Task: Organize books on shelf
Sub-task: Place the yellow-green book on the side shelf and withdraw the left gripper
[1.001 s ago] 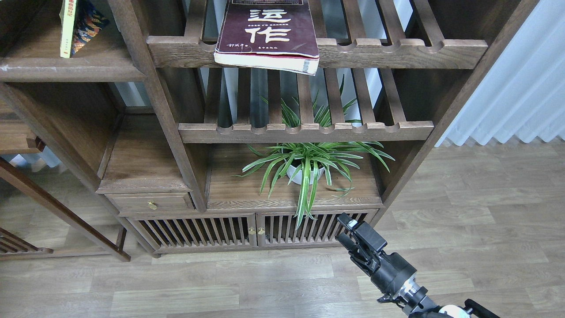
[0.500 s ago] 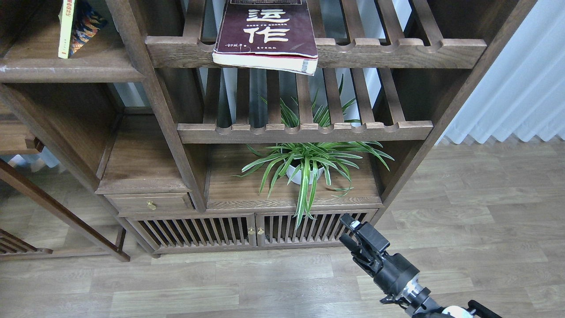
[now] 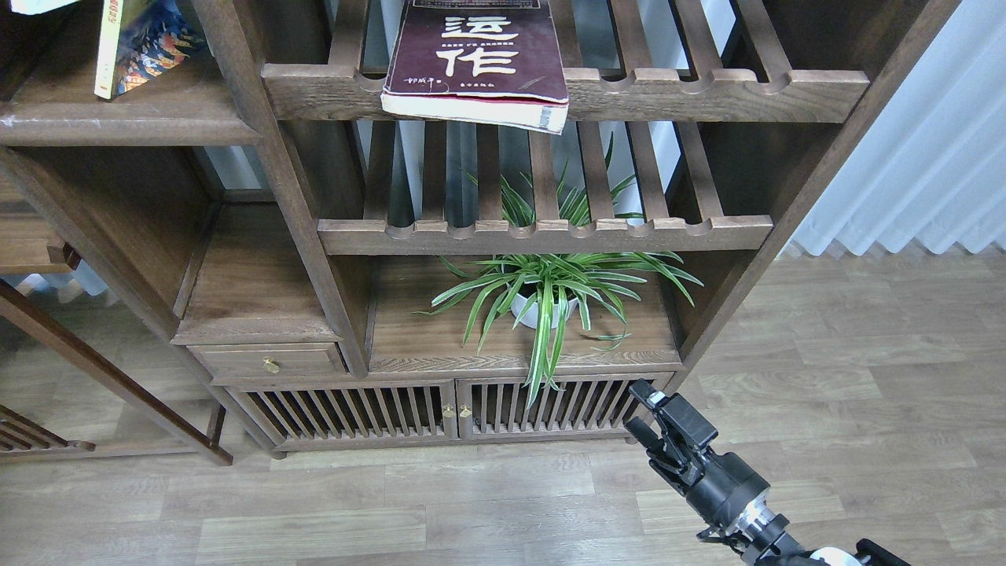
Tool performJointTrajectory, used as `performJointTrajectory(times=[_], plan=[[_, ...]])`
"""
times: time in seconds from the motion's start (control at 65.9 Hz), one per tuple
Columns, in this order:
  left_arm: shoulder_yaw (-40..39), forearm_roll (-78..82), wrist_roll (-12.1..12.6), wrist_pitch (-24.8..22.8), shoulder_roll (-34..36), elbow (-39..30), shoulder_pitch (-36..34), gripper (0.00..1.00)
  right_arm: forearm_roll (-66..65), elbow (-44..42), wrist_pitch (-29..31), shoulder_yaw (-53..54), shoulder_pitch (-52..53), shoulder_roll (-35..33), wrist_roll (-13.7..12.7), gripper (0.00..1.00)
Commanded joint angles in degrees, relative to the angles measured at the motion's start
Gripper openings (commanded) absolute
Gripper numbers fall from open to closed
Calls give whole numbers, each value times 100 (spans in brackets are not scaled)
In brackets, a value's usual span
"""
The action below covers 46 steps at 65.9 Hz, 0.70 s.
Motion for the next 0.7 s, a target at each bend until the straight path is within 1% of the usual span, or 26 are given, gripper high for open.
performJointTrajectory(times=[0.0,0.106,0.121,0.258,0.425,0.531,0.622,0.682], plan=[[-4,-15,-8,-1,-183,-9,26,23,9,-1,0,0,-3,-68,24,99],[-4,-24,-26,-1,-218,-44,70,34,35,-1,0,0,-3,-94,59,99],[-4,-24,-35,-1,-227,-79,78,36,35,-1,0,0,-3,-120,111,99],[-48,-77,-44,-1,-174,-282,96,37,44,-1,0,0,-3,-182,182,99],[-65,-244,-35,-1,-25,-580,193,38,44,-1,0,9,-3,-182,182,99],[-65,-384,-35,-1,239,-976,298,38,53,-1,0,0,-3,-182,182,99],[-74,-525,-26,-1,616,-1494,500,38,61,-10,0,9,59,-173,191,99],[-83,-674,-26,127,854,-1881,667,38,79,-10,0,9,85,-165,191,99]])
